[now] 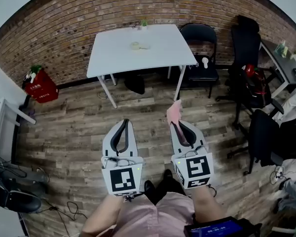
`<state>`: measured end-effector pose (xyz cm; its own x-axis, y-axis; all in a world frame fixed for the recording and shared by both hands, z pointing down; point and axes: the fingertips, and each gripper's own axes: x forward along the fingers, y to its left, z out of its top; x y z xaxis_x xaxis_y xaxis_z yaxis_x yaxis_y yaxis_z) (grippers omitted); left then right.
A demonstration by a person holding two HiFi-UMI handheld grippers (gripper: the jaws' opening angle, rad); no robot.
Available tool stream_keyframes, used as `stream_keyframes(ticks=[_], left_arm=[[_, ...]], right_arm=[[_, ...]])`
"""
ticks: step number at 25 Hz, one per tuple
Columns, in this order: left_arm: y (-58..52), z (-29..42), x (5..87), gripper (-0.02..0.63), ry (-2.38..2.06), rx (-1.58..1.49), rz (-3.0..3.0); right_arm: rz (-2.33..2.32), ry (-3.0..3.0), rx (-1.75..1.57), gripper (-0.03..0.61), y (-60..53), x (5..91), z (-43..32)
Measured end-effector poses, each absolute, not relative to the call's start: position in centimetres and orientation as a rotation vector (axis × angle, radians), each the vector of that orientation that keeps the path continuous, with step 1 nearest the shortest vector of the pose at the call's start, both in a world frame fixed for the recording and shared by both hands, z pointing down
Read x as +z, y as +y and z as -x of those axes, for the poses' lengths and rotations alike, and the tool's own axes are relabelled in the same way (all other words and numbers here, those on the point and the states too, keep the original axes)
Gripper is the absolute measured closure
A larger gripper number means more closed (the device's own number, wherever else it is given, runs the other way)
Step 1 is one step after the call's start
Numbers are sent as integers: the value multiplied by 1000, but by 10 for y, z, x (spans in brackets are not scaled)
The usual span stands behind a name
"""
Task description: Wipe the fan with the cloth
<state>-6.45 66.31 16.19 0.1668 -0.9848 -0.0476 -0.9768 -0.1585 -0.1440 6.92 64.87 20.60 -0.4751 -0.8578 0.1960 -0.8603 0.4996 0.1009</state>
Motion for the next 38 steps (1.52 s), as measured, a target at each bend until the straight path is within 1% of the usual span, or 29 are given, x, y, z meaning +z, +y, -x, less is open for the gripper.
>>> stream_keyframes(ticks=[7,14,25,31,38], left_arm=[[630,70,181,603,1930,-135,2306],[554,68,198,601,1974,-180,2307],[423,61,195,601,2041,-199,2249],[380,58,190,601,2054,-189,2219],[335,79,185,601,2083,-186,2199]], right_arm=[[-1498,-2501,25,537,608,217,-68],[-1460,-2504,90,537,533,239,-71],[-1370,-2553,119,537,397,244,-74],[-1347,-2558,108,537,349,239,-79],[-1315,-2560,98,537,298,238,-65]])
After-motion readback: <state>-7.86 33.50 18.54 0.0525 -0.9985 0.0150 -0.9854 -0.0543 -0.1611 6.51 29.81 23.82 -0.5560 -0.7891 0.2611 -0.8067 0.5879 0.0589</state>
